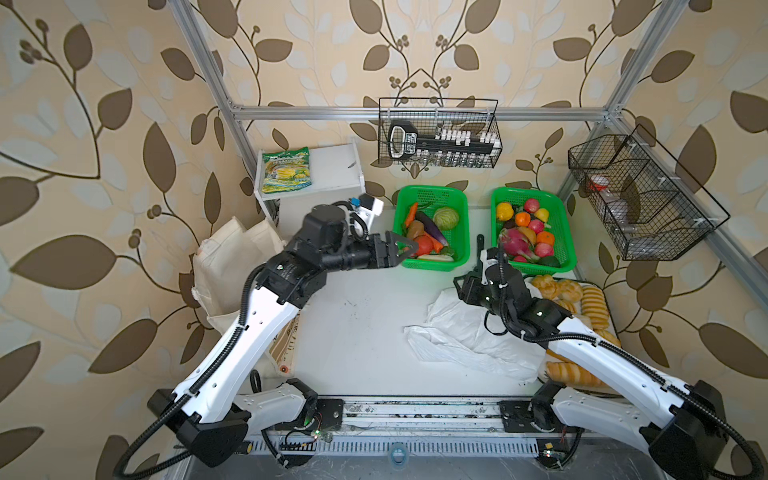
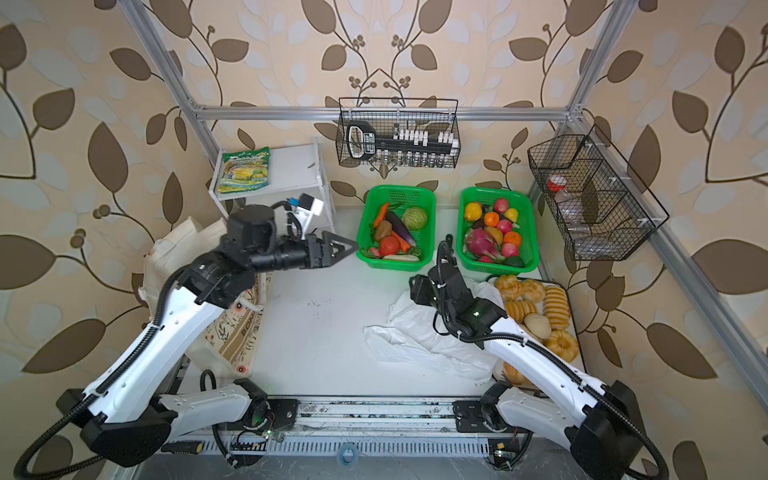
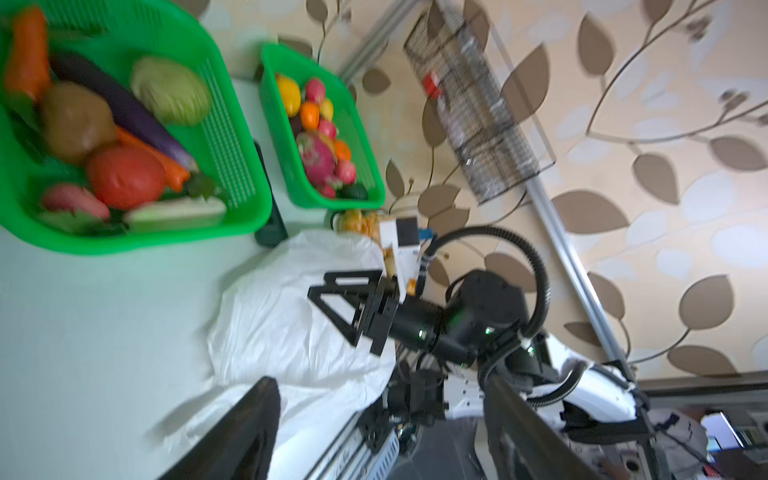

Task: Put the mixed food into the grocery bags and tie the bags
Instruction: 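Release the tote and grasp the white plastic bag's handle with the right gripper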

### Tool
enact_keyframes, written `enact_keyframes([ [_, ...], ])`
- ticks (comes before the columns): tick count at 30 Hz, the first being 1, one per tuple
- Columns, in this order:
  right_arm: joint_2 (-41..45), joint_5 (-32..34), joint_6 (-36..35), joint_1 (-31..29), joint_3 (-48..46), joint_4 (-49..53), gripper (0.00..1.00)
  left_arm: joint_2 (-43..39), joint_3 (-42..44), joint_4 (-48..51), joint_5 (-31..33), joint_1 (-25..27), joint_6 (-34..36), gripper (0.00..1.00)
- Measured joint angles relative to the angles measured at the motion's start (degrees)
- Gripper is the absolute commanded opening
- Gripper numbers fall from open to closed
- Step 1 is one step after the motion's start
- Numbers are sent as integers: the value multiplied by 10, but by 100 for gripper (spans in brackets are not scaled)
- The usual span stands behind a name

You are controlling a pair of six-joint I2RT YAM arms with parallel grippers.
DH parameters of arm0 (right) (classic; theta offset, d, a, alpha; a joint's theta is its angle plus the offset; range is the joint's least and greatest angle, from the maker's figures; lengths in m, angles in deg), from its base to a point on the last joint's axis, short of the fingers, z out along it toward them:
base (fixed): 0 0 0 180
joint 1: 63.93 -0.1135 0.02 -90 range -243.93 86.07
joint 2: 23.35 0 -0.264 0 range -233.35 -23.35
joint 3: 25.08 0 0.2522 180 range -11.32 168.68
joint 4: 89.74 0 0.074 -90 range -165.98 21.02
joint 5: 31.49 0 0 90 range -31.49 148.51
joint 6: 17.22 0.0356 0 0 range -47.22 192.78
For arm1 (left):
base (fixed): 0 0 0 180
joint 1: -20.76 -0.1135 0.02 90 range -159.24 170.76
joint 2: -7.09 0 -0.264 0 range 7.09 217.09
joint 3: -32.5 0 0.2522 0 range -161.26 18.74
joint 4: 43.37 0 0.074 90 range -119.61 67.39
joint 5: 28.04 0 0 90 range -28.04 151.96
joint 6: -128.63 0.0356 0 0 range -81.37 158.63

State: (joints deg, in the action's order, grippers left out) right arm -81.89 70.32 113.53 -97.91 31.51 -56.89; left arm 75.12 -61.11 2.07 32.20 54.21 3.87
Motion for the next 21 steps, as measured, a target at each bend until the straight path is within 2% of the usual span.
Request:
enact_keyframes([
  [3, 42, 7, -4, 23, -43, 47, 54, 29, 40, 6, 41, 54, -6, 77],
  [6, 56, 8, -9, 35, -75, 75, 52, 59, 61, 11, 77, 82, -15, 77],
  [15, -23, -2, -24, 41, -87, 85, 50, 95, 68, 12, 144, 97, -29, 78],
  [18, -58, -3, -32, 41, -87, 72, 42, 95, 69, 12, 161, 97, -29, 79],
  [20, -81, -3, -38, 41, -87, 65, 34, 95, 70, 12, 169, 97, -29, 80],
  [21, -93, -4, -44, 41, -87, 61, 27, 95, 70, 12, 172, 97, -28, 80],
])
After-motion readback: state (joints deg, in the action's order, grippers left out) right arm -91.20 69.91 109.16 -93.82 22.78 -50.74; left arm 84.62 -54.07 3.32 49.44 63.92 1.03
